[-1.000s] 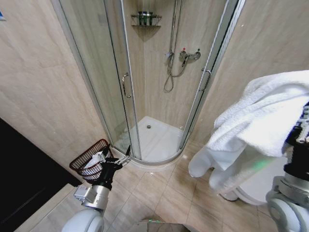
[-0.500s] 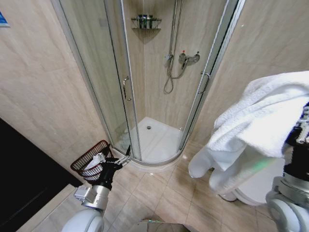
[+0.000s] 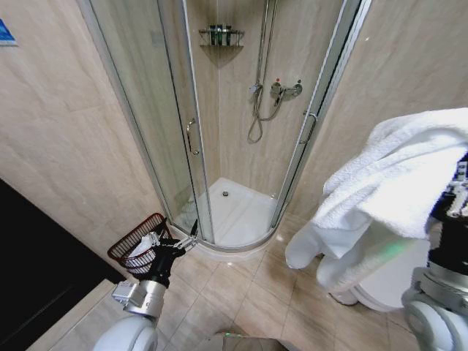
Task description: Discard the used towel into the hamper.
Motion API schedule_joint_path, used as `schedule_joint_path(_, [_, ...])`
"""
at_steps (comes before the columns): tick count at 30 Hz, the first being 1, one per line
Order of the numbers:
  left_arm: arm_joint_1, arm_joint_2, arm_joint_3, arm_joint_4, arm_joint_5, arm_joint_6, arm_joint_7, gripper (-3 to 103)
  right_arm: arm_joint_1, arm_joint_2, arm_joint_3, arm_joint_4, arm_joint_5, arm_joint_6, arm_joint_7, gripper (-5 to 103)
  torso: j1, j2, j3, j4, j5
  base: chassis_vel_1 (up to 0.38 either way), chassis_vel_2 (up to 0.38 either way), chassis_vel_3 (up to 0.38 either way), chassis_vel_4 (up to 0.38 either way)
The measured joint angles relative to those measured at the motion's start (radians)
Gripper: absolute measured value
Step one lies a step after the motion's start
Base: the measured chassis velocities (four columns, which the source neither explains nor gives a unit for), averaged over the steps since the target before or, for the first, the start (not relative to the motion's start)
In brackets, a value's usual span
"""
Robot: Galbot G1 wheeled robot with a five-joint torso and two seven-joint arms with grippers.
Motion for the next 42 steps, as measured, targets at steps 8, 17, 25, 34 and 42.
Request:
schedule_joint_path(8, [0.0, 0.0, 0.0, 0.0, 0.0, 0.0, 0.0, 100, -0.003, 0.004, -0.002, 0.0, -0.001, 0.003, -0.002, 13, -0.002, -0.004, -0.002, -0.0001, 0.0, 0.0, 0.0, 0.0, 0.0])
schedule_joint_path(17, [0.0, 0.0, 0.0, 0.0, 0.0, 0.0, 0.0, 100, -0.004, 0.008, -0.003, 0.0, -0.002, 0.007, -0.005, 13, -0.003, -0.007, -0.004, 0.0, 0.0, 0.04, 0.035, 0.042, 0.045])
schedule_joint_path(25, [0.0, 0.0, 0.0, 0.0, 0.0, 0.0, 0.0, 100, -0.006, 0.008, -0.003, 0.0, -0.002, 0.01, -0.006, 13, -0.004, -0.009, -0.005, 0.0, -0.0001, 0.089, 0.082, 0.07, 0.092])
schedule_joint_path(34, [0.0, 0.0, 0.0, 0.0, 0.0, 0.0, 0.0, 100, -0.002, 0.01, -0.009, 0.0, -0.004, 0.011, -0.008, 13, -0.005, -0.01, -0.005, 0.0001, 0.0001, 0.121, 0.126, 0.117, 0.119])
schedule_joint_path(42, [0.0, 0.0, 0.0, 0.0, 0.0, 0.0, 0.0, 100, 0.002, 0.005, -0.01, 0.0, -0.002, 0.011, -0.008, 13, -0.005, -0.011, -0.006, -0.0001, -0.0002, 0.12, 0.121, 0.127, 0.128])
